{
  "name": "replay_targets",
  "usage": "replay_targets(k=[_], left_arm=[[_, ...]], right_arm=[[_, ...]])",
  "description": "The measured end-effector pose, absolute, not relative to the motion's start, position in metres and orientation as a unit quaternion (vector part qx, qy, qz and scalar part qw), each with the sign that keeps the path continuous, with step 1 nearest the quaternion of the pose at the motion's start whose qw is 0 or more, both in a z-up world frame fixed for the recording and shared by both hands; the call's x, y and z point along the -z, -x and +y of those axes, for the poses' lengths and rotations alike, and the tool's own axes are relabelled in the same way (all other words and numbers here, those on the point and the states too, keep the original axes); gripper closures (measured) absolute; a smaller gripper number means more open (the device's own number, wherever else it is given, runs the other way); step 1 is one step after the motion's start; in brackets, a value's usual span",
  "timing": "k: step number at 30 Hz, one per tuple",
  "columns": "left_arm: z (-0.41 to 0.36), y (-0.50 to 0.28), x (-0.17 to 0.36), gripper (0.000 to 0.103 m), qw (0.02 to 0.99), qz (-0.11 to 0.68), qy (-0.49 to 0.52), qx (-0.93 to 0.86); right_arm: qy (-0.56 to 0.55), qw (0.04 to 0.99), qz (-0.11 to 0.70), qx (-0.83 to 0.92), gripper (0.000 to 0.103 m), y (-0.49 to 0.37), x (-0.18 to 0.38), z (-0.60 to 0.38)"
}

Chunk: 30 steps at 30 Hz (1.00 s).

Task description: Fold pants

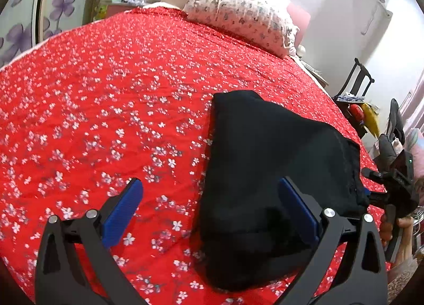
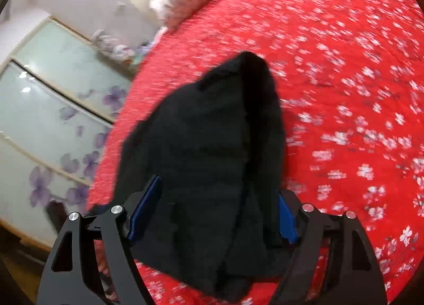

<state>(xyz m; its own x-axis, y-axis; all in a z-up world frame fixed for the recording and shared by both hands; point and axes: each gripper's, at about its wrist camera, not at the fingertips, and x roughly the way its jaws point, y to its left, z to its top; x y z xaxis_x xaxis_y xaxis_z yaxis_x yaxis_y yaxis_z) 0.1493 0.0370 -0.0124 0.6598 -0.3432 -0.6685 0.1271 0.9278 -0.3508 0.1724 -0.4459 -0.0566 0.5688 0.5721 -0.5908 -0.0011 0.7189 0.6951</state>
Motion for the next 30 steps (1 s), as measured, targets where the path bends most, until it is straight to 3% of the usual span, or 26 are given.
replay_targets(k=[11, 17, 20, 23, 25, 27, 29, 30], left_arm=[[0.043, -0.150, 0.014, 0.002, 0.898, 0.394, 0.156, 0.119], [0.046, -0.155, 0.022, 0.002, 0.888, 0.411, 0.170, 0.112], [0.047, -0.158, 0.024, 0.002, 0.885, 0.415, 0.177, 0.113], [0.045, -0.158, 0.026, 0.002, 0.884, 0.419, 0.175, 0.113], [0.045, -0.158, 0.027, 0.002, 0.884, 0.419, 0.173, 0.114], [0.046, -0.158, 0.026, 0.002, 0.883, 0.419, 0.177, 0.117], [0.050, -0.161, 0.026, 0.002, 0.879, 0.421, 0.189, 0.119], [0.052, -0.163, 0.026, 0.002, 0.876, 0.423, 0.197, 0.121]], right_arm=[[-0.303, 0.806, 0.478, -0.172, 0.025, -0.179, 0.066, -0.425], [-0.255, 0.837, 0.452, -0.171, 0.037, -0.173, 0.042, -0.410], [-0.184, 0.854, 0.462, -0.152, 0.036, -0.176, 0.037, -0.391], [-0.266, 0.819, 0.487, -0.146, 0.023, -0.184, 0.062, -0.411], [-0.290, 0.817, 0.476, -0.151, 0.024, -0.184, 0.065, -0.415], [-0.286, 0.826, 0.459, -0.160, 0.036, -0.181, 0.059, -0.413], [-0.295, 0.831, 0.444, -0.160, 0.057, -0.177, 0.052, -0.418], [-0.315, 0.829, 0.429, -0.173, 0.058, -0.174, 0.048, -0.422]])
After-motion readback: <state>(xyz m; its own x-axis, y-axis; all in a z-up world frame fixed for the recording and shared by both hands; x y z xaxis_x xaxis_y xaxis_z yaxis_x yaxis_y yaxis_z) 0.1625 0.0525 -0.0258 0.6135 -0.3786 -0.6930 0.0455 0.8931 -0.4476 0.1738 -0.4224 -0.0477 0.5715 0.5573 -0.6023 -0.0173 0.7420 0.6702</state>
